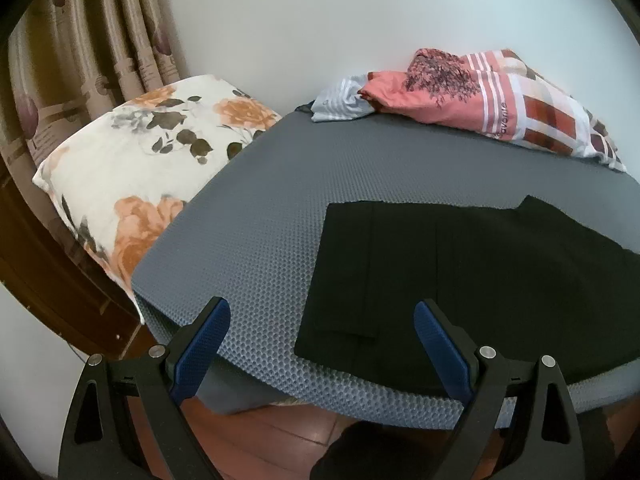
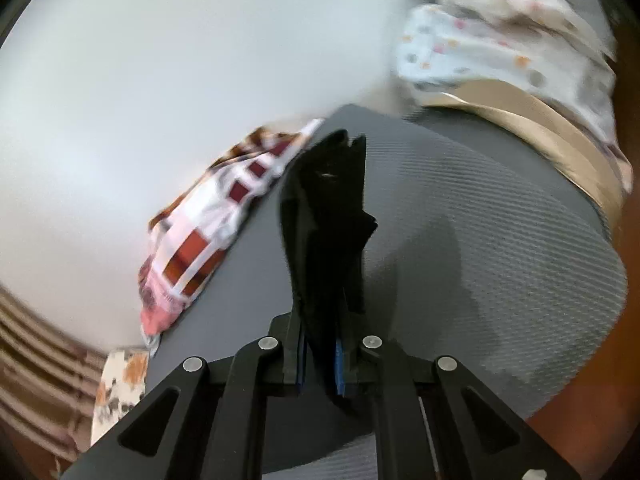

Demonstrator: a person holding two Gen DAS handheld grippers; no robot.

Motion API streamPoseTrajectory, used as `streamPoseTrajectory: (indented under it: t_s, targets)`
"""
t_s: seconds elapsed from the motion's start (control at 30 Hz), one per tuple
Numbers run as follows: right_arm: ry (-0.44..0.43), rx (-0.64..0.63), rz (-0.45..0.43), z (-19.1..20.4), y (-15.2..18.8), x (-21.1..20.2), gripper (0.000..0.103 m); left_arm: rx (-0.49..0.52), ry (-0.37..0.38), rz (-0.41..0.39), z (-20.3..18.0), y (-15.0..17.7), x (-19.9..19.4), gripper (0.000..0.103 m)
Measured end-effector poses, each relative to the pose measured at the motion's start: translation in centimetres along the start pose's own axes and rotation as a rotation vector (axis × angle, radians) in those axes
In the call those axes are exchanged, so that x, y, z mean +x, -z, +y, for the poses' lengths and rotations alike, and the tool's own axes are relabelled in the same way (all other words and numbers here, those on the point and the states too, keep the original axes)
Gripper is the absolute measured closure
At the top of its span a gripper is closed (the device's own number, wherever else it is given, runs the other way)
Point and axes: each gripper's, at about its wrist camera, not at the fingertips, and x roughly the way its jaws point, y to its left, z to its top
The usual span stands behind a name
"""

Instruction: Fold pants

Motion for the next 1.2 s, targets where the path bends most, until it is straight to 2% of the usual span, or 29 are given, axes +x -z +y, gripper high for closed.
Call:
streamPoseTrajectory:
  t_s: [0.13,0.27,0.5,0.77,1.0,1.13,1.2]
  targets:
    - [-0.010,-0.104,0.026,4.0,1.0,1.2,0.093,0.019,-0.001,-0.007,-0.5,0.1,-0.2,0.010]
    - [-0.010,-0.216,0.085,7.5,3.4,3.0,0.093,0.045,0.003,-0.009,-1.2,0.2,-0.3,0.010]
    - [-0.005,-0.451,0.200,13.4,10.4,6.7,0.093,0.094,0.010,-0.010,-2.7,0.6,-0.5,0.010]
    - [0.051,-0.663,0.266,17.0,17.9,10.2,0.093,0.127,0.021,-0.002,-3.7,1.0,-0.3,0.010]
    - [0.094,-0.862,0.265,19.4,22.7,11.1,0.093,0.122,0.027,0.005,-3.7,1.2,-0.2,0.010]
    - [0.056,-0.894,0.300,19.8,24.0,11.5,0.084,0.124,0.025,0.011,-3.6,1.2,0.1,0.010]
    - [-0.022,-0.864,0.332,19.7,24.1,11.3,0.071,0.121,0.027,0.016,-3.6,1.2,0.2,0.010]
